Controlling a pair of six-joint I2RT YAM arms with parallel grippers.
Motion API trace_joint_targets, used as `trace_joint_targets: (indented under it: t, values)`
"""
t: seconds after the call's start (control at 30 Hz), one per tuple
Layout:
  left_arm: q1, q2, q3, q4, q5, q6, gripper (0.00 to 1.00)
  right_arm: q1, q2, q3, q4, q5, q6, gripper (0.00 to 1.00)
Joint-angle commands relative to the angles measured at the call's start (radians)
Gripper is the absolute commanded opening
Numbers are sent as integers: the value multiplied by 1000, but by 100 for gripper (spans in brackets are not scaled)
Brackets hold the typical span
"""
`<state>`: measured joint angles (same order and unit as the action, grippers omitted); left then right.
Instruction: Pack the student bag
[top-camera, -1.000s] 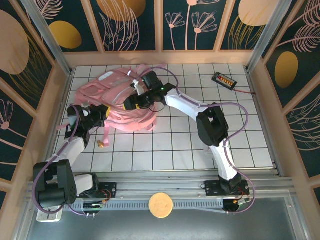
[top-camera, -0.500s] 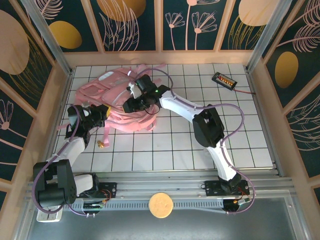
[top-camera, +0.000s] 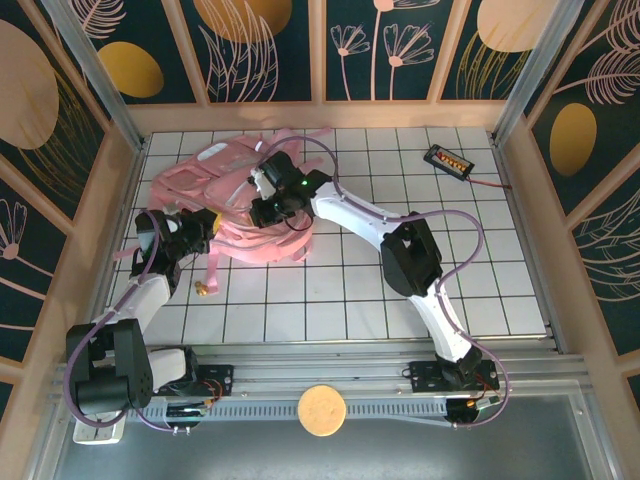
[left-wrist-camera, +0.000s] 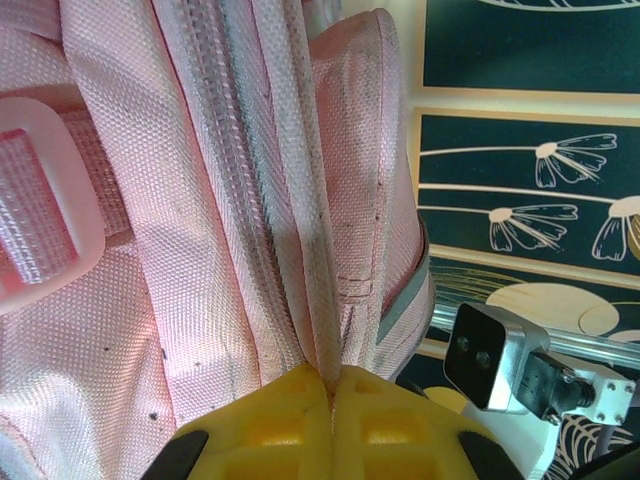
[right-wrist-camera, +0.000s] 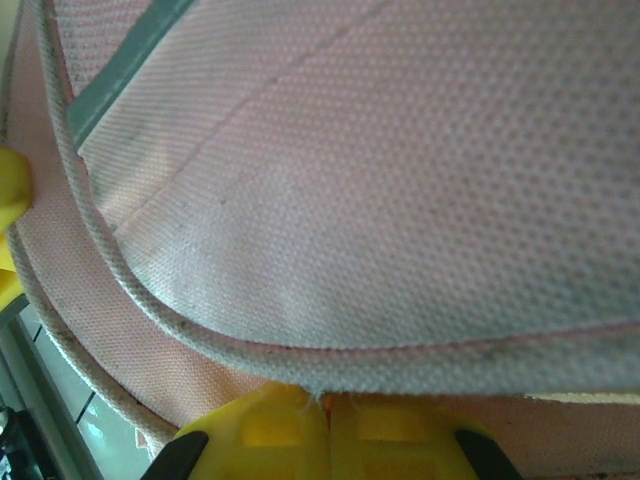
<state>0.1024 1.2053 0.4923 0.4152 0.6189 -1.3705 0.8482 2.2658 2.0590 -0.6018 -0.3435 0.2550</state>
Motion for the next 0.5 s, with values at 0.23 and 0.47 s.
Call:
trace_joint_targets:
  t: [0.23, 0.47]
  values:
    - [-6, -51, 59, -58, -11, 86, 0, -76, -28, 55, -287, 143, -24, 0]
    - [11, -73, 62, -130, -52, 143, 0, -112, -6, 152, -518, 209, -8, 0]
